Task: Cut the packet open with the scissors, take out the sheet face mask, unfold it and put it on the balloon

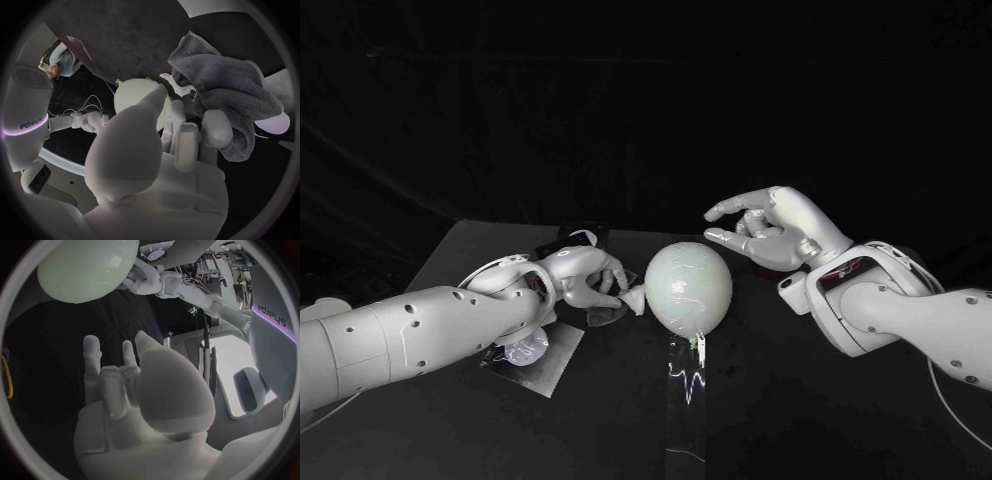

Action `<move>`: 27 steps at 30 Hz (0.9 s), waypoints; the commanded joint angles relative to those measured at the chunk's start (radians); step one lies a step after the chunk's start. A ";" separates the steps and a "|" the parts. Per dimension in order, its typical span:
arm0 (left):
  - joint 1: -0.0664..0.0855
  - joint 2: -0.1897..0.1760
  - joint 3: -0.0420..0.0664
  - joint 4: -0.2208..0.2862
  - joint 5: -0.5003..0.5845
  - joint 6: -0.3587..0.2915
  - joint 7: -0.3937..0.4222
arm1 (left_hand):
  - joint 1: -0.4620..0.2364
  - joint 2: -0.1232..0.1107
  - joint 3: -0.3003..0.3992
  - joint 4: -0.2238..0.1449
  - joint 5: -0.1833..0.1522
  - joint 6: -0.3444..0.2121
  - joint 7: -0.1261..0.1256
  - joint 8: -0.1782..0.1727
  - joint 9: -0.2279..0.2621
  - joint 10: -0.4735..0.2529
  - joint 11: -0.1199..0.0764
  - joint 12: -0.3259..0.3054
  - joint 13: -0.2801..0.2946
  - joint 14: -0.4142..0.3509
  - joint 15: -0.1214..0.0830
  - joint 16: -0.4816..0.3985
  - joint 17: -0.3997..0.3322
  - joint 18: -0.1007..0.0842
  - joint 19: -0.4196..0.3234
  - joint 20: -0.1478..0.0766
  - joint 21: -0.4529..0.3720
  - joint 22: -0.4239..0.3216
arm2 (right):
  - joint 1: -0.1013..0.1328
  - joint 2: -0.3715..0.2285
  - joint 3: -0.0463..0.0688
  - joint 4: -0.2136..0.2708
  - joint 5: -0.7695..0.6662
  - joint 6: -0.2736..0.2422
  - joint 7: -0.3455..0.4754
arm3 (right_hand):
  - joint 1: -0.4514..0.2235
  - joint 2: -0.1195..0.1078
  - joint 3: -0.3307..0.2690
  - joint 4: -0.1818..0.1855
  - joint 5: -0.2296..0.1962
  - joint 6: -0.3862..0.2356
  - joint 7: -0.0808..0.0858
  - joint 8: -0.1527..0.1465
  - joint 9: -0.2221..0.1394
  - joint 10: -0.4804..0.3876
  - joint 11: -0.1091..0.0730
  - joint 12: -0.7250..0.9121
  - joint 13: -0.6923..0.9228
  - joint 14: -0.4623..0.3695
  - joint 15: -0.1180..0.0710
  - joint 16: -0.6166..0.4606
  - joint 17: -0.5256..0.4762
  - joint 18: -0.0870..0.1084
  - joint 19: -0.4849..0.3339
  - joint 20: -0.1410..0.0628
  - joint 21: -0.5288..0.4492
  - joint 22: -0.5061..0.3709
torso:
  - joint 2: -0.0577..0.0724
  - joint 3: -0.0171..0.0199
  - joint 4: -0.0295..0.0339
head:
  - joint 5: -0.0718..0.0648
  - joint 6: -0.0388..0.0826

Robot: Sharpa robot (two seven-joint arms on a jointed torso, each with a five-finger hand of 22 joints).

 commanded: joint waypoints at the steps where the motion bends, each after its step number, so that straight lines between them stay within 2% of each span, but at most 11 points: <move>1: 0.000 0.008 0.002 0.003 -0.049 -0.023 -0.076 | -0.007 0.004 0.003 0.011 -0.001 0.018 -0.003 0.001 -0.004 0.095 0.001 0.103 0.126 0.083 -0.002 0.019 0.220 -0.020 0.058 -0.004 0.046 0.078 | -0.001 0.000 0.000 0.001 -0.001 0.012 0.001 | 0.011 0.001 0.007 0.000 0.005 0.001 0.003 -0.004 -0.001 0.081 0.009 0.006 0.224 0.075 0.006 0.006 0.207 0.012 0.002 0.002 0.002 0.001 | -0.001 -0.0001 0.0006 | -0.004 -0.003; 2: 0.000 0.010 0.002 0.003 -0.049 -0.018 -0.087 | -0.005 0.004 0.010 0.016 -0.001 0.029 -0.005 -0.004 -0.010 0.135 0.000 0.152 0.189 0.101 -0.004 0.026 0.249 -0.028 0.086 -0.007 0.068 0.117 | -0.001 0.000 0.000 0.000 -0.001 0.012 0.001 | 0.011 0.001 0.007 0.000 0.005 0.001 0.003 -0.004 -0.001 0.081 0.009 0.006 0.224 0.075 0.006 0.006 0.207 0.012 0.002 0.002 0.002 0.001 | -0.001 -0.0002 0.0009 | -0.004 -0.004; 5: 0.000 0.016 0.003 0.003 -0.053 0.001 -0.116 | -0.004 0.004 0.018 0.022 -0.001 0.038 -0.005 -0.011 -0.016 0.148 0.001 0.171 0.211 0.109 -0.004 0.029 0.263 -0.036 0.112 -0.008 0.087 0.153 | -0.001 0.000 0.000 0.000 -0.001 0.013 -0.002 | 0.010 0.001 0.007 0.001 0.006 0.001 0.003 -0.004 -0.001 0.082 0.009 0.008 0.225 0.076 0.006 0.007 0.208 0.012 0.004 0.002 0.004 0.001 | 0.000 -0.0003 0.0013 | -0.005 -0.004; 12: 0.000 0.029 0.004 0.001 -0.080 0.045 -0.190 | -0.006 -0.001 0.023 0.029 -0.001 0.040 -0.004 -0.021 -0.022 0.169 0.002 0.193 0.241 0.109 -0.004 0.029 0.263 -0.043 0.133 -0.008 0.103 0.184 | -0.002 0.002 0.000 0.000 -0.001 0.014 -0.005 | 0.010 0.001 0.008 0.001 0.007 0.001 0.004 -0.004 -0.001 0.083 0.009 0.010 0.227 0.077 0.006 0.008 0.210 0.012 0.005 0.002 0.005 0.002 | -0.001 -0.0005 0.0026 | -0.006 -0.009; 15: 0.000 0.035 0.005 -0.002 -0.094 0.046 -0.217 | -0.002 -0.002 0.030 0.034 -0.001 0.046 -0.002 -0.030 -0.029 0.212 0.005 0.234 0.301 0.109 -0.002 0.029 0.263 -0.053 0.165 -0.008 0.124 0.229 | -0.002 0.003 0.000 0.000 -0.001 0.014 -0.006 | 0.009 0.001 0.009 0.002 0.008 0.002 0.004 -0.004 -0.002 0.083 0.009 0.011 0.227 0.077 0.006 0.008 0.211 0.011 0.006 0.002 0.007 0.003 | -0.001 -0.0004 0.0027 | -0.009 -0.007; 24: 0.000 0.053 0.009 -0.009 -0.106 0.057 -0.252 | -0.001 -0.005 0.034 0.038 -0.001 0.047 0.001 -0.038 -0.033 0.218 0.007 0.242 0.311 0.109 0.000 0.029 0.263 -0.056 0.173 -0.007 0.130 0.239 | -0.003 0.006 0.000 -0.001 -0.001 0.015 -0.010 | 0.008 0.001 0.009 0.003 0.009 0.002 0.004 -0.005 -0.002 0.085 0.009 0.015 0.230 0.078 0.006 0.009 0.212 0.011 0.007 0.002 0.007 0.004 | -0.001 -0.0007 0.0009 | -0.011 -0.007; 27: 0.000 0.057 0.010 -0.010 -0.107 0.061 -0.256 | -0.002 -0.007 0.034 0.040 -0.001 0.047 0.002 -0.039 -0.034 0.219 0.008 0.244 0.313 0.109 0.000 0.029 0.263 -0.056 0.175 -0.006 0.131 0.243 | -0.003 0.007 0.000 -0.001 0.000 0.015 -0.010 | 0.008 0.001 0.009 0.003 0.009 0.002 0.004 -0.005 -0.002 0.085 0.009 0.015 0.230 0.078 0.006 0.009 0.212 0.011 0.007 0.002 0.007 0.004 | -0.001 0.0002 0.0018 | -0.011 -0.008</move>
